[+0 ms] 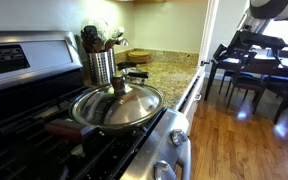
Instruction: Open the top most drawer of the bottom cabinet.
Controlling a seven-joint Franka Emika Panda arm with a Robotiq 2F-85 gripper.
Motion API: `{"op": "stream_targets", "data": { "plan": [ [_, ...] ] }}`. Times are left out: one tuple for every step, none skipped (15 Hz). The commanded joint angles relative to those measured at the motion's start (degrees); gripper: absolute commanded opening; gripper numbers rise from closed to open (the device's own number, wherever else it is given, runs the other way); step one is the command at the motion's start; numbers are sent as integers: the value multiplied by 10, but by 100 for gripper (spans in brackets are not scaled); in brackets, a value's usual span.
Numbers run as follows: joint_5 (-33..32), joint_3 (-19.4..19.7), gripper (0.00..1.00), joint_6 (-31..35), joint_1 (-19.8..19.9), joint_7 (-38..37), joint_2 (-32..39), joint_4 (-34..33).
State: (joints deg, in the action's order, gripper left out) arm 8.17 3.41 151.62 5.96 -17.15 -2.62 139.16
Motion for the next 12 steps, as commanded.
{"op": "stream_targets", "data": {
  "plan": [
    [-3, 20, 100, 39, 10, -24, 66, -44],
    [-3, 25, 100, 44, 10, -29, 82, -54],
    [4, 31, 100, 43, 10, -30, 103, -68],
    [10, 34, 100, 43, 10, -31, 119, -79],
    [20, 37, 100, 43, 11, -30, 140, -93],
    [30, 39, 100, 42, 11, -29, 154, -104],
    [37, 40, 100, 40, 11, -27, 159, -110],
    [25, 41, 100, 31, 5, -17, 138, -89],
    [29, 42, 100, 31, 5, -17, 151, -100],
    [30, 42, 100, 31, 5, -17, 159, -106],
    [31, 42, 100, 31, 5, -17, 163, -111],
    [32, 42, 100, 31, 5, -17, 164, -112]
  ]
}}
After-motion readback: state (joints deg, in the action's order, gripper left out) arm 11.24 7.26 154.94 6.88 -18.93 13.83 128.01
